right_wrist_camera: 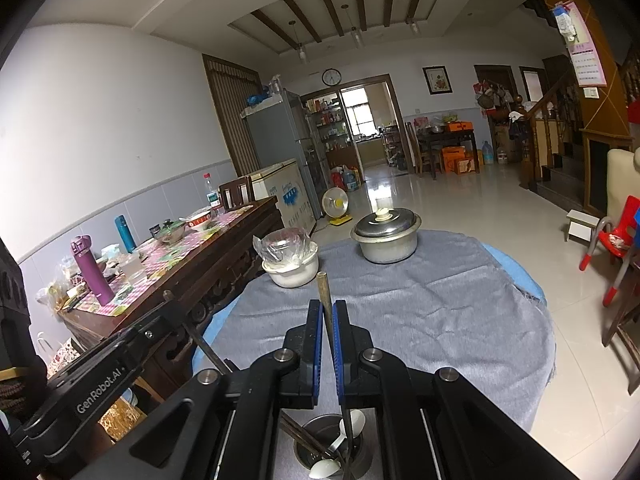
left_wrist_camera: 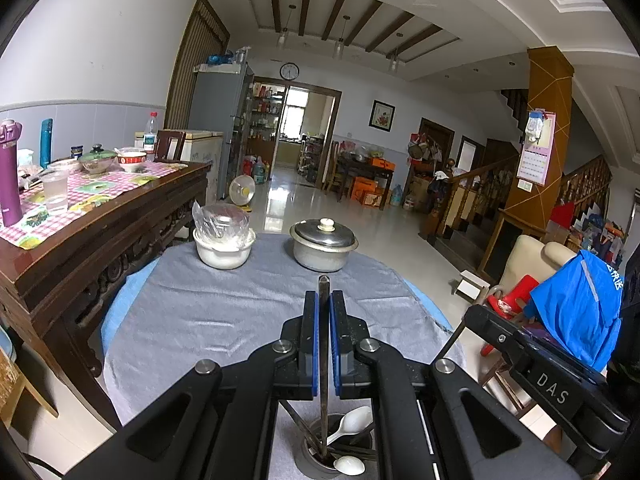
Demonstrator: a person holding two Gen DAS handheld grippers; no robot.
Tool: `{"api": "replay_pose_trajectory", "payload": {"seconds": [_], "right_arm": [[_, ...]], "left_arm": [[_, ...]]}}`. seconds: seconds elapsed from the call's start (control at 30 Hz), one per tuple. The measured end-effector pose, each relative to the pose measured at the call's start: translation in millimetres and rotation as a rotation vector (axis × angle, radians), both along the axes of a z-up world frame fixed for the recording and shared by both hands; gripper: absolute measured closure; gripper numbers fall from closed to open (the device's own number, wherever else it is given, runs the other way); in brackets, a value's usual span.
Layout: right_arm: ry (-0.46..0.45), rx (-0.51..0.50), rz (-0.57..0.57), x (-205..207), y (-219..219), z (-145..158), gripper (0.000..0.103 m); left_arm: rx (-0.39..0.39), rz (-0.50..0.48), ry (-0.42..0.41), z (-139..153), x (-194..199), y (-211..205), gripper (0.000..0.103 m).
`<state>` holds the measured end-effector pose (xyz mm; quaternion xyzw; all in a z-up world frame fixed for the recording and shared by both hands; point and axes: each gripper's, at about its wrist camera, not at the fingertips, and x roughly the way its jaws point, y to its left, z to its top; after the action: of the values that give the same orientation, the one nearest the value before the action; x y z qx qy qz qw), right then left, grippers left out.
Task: Organize utensils
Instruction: 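Lower the chopsticks into the utensil cup with both tools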
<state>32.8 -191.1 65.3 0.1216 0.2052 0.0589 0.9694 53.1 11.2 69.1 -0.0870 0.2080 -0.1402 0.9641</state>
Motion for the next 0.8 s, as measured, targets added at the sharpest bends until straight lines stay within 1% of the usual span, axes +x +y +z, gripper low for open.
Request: {"api": "replay_pose_trajectory", "payload": {"seconds": [0.27, 0.8], "right_arm": [[0.022, -0.008, 0.008, 1.4, 2.1, -8.3, 0.097], [0.053, -0.021, 0.021, 8.7, 10.6, -15.0, 0.097]], "left_arm": [[0.004, -0.002, 0.019, -5.6, 1.0, -5.1, 0.098], [0.011, 0.007, 0.044, -13.6, 5.5, -4.4, 0.098]]}}
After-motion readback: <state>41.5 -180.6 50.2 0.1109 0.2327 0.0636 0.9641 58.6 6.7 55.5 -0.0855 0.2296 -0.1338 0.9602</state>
